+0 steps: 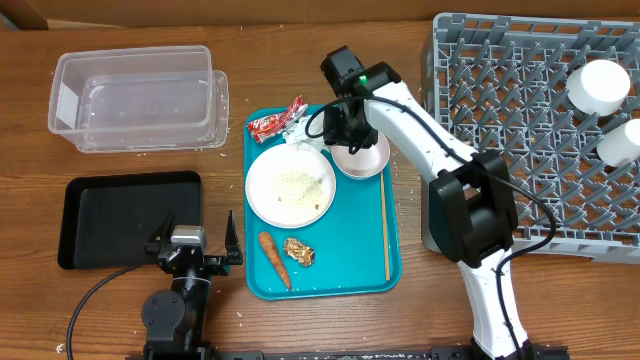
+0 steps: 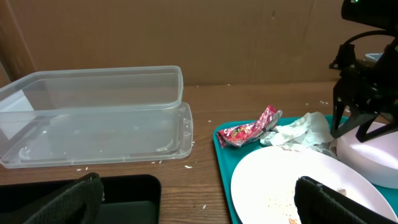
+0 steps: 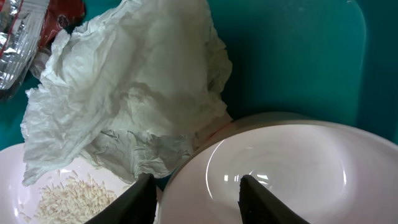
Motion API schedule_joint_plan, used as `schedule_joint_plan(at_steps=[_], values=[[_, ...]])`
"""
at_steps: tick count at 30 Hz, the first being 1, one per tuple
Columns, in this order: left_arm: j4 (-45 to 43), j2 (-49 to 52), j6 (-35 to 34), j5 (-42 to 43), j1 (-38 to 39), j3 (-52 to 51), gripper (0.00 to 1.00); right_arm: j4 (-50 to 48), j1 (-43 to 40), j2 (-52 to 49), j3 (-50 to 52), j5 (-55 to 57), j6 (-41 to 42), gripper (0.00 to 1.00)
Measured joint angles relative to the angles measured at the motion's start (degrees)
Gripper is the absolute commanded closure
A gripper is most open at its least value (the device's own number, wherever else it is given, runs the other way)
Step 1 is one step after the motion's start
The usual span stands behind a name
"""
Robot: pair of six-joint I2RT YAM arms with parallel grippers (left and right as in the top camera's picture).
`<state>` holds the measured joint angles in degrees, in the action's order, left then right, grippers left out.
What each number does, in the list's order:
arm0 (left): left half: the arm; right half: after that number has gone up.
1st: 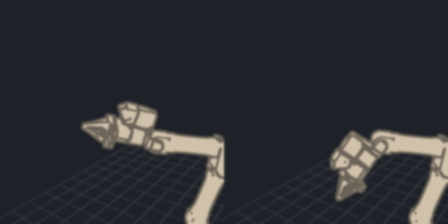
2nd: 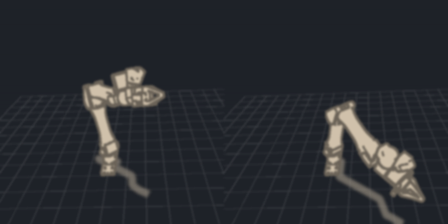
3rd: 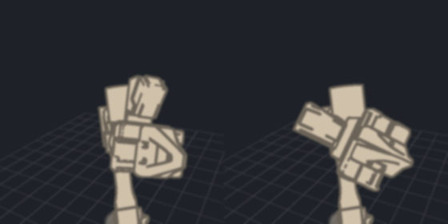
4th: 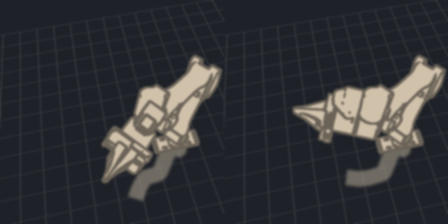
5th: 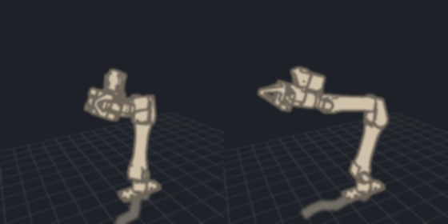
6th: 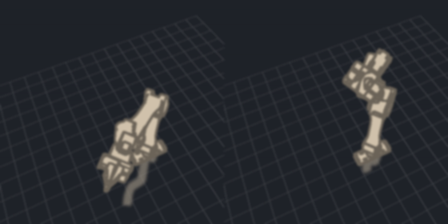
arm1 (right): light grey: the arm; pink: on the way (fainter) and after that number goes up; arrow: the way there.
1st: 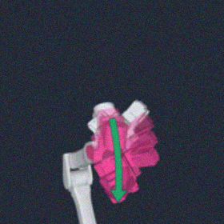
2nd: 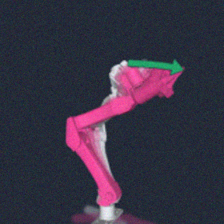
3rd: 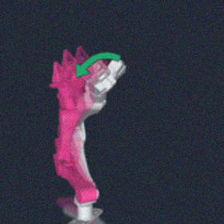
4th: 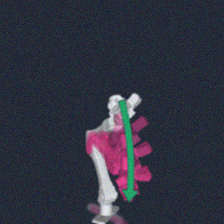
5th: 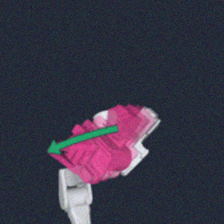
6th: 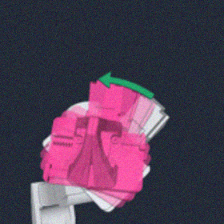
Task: Sort waste into correct bins and load items into the dishwasher
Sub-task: 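Lower the right gripper and grasp the pink bowl rim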
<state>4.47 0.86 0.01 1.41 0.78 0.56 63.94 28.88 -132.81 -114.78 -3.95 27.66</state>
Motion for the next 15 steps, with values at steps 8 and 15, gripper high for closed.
schedule_joint_plan(at_steps=[8,15], values=[[0.00,0.00,0.00,0.00,0.00,0.00,0.00,-0.15,1.55,0.00,0.00,2.10,1.79,0.60],[0.00,0.00,0.00,0.00,0.00,0.00,0.00,-0.81,1.57,0.00,0.72,2.75,2.27,0.61]])
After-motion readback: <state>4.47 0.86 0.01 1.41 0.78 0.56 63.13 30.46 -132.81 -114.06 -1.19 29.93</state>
